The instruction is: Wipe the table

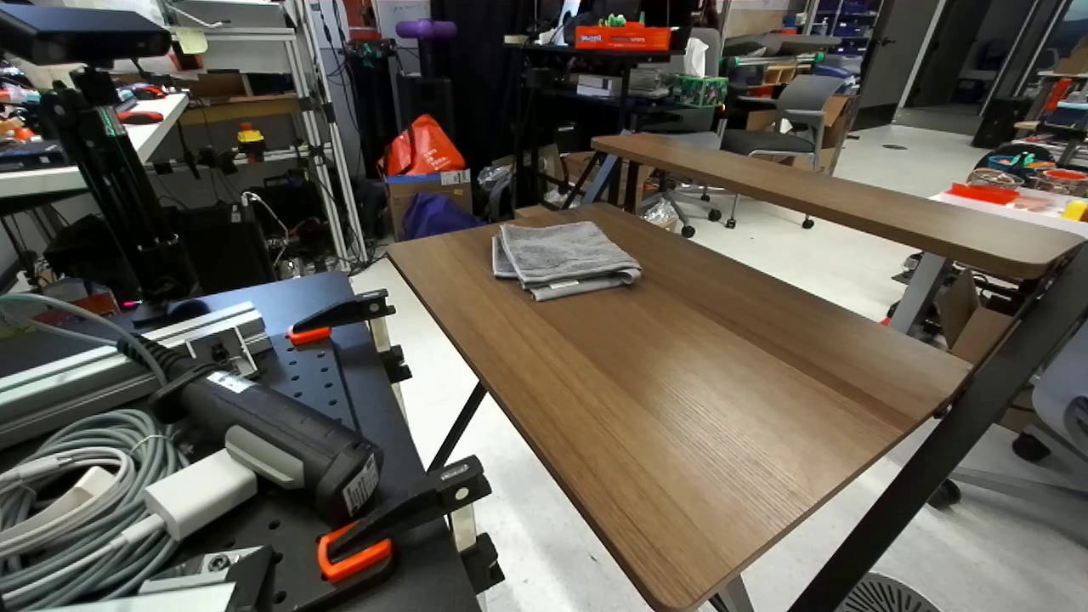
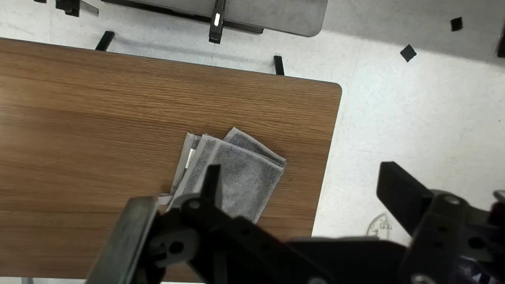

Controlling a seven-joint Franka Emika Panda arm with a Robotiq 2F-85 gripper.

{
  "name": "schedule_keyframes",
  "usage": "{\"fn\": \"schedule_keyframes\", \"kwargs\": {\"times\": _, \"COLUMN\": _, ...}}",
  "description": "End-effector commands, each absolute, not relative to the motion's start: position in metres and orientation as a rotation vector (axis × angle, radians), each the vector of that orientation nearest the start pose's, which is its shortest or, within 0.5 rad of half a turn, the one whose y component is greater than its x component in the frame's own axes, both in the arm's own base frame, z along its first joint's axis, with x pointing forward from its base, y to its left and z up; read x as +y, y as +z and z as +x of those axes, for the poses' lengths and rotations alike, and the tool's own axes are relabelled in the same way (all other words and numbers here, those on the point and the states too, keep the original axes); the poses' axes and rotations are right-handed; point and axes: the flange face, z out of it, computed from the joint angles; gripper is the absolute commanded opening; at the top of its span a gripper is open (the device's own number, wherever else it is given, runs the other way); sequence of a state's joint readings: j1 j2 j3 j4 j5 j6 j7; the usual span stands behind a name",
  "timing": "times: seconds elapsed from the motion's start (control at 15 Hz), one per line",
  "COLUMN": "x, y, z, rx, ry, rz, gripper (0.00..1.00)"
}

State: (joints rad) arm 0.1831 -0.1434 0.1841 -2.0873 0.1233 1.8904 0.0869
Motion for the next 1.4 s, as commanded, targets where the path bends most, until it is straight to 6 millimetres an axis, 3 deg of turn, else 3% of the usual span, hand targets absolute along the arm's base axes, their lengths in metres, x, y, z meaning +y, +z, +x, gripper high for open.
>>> {"fn": "schedule_keyframes", "kwargs": {"times": 0.0, "x": 0.209, "y": 0.458, "z": 0.506, "rx": -0.297, "ry": 0.106, "rz": -3.089, "gripper": 1.0}}
{"fn": "schedule_keyframes", "kwargs": {"times": 0.27, "x": 0.218, "y": 0.416, "z": 0.546, "rx": -0.271, "ry": 0.166, "rz": -3.109, "gripper": 1.0}}
{"fn": "schedule_keyframes", "kwargs": {"times": 0.47, "x": 0.226, "y": 0.37, "z": 0.574, "rx": -0.248, "ry": 0.25, "rz": -3.138, "gripper": 1.0}}
{"fn": "schedule_keyframes", "kwargs": {"times": 0.87, "x": 0.249, "y": 0.285, "z": 0.61, "rx": -0.253, "ry": 0.389, "rz": -3.138, "gripper": 1.0}}
{"fn": "schedule_keyframes", "kwargs": {"times": 1.33, "x": 0.253, "y": 0.216, "z": 0.641, "rx": -0.117, "ry": 0.436, "rz": -3.112, "gripper": 1.0}}
